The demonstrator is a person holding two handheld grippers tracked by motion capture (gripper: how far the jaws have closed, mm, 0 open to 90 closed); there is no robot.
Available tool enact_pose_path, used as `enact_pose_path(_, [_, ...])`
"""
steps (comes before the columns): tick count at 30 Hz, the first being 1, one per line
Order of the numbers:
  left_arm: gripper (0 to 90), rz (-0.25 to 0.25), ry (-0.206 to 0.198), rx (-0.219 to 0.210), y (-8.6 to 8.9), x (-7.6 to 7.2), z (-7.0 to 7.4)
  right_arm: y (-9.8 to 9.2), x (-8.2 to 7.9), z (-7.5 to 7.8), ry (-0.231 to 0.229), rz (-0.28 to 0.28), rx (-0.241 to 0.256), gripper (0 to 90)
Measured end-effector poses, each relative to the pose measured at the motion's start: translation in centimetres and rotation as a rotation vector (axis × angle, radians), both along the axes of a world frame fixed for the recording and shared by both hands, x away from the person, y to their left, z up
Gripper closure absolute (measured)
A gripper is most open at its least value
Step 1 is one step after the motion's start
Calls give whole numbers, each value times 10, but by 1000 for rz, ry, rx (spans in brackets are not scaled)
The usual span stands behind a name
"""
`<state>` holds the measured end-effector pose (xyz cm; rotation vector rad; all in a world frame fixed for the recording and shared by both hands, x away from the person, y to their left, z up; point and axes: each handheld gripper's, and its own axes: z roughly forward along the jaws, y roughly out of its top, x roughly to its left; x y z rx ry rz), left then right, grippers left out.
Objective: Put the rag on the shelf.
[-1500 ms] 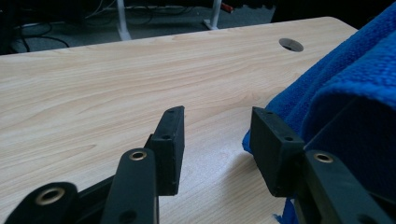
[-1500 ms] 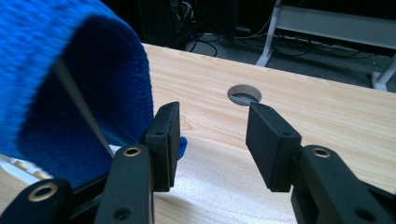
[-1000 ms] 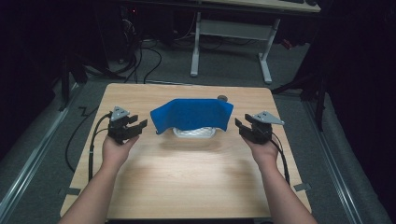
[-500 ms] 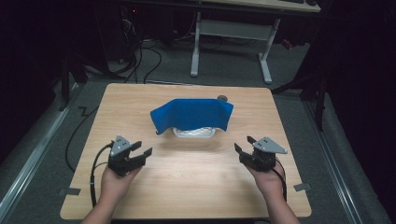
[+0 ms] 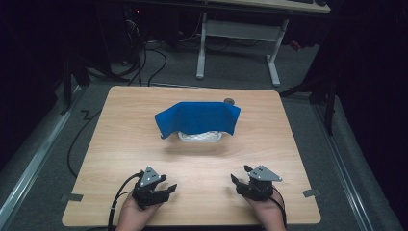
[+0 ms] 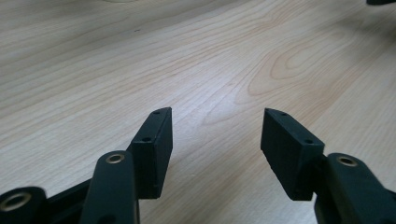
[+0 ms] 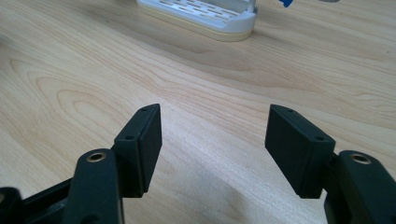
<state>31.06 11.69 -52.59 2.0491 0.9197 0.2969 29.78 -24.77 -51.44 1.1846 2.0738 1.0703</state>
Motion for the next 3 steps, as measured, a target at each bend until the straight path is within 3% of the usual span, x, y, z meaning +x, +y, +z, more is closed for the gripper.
enact_pose_path(3, [441,4,5,18,2,0,-2,0,0,-1,-6,12,-15,368])
